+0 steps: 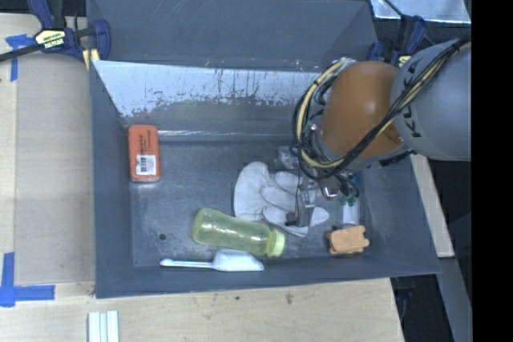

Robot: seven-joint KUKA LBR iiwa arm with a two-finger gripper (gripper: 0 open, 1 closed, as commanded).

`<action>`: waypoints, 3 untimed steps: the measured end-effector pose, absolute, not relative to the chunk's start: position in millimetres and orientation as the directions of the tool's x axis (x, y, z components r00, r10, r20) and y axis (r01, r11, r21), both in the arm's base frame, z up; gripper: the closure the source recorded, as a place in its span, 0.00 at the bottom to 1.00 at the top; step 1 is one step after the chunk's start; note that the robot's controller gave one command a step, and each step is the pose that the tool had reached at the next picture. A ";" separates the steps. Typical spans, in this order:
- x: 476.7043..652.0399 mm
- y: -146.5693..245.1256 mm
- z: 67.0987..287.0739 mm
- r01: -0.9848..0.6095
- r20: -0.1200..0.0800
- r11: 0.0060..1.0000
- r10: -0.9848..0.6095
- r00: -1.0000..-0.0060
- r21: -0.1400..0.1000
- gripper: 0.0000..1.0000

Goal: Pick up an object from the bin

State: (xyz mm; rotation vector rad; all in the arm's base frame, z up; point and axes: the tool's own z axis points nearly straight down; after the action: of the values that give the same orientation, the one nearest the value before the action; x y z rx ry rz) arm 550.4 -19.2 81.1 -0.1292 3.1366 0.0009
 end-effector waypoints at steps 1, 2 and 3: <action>553.8 -17.8 101.3 -0.036 -0.007 0.999 -0.036 -0.999 0.000 0.00; 540.4 -20.6 80.2 0.085 -0.005 0.996 0.085 -0.996 0.000 0.00; 535.4 5.7 72.1 0.193 -0.001 0.981 0.193 -0.981 0.000 1.00</action>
Offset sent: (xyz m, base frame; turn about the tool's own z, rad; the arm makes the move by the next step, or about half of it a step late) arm -0.0172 -0.0020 -0.0111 0.2207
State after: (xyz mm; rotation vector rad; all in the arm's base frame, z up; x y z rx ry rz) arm 535.4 5.7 72.1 0.3040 3.1262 0.0000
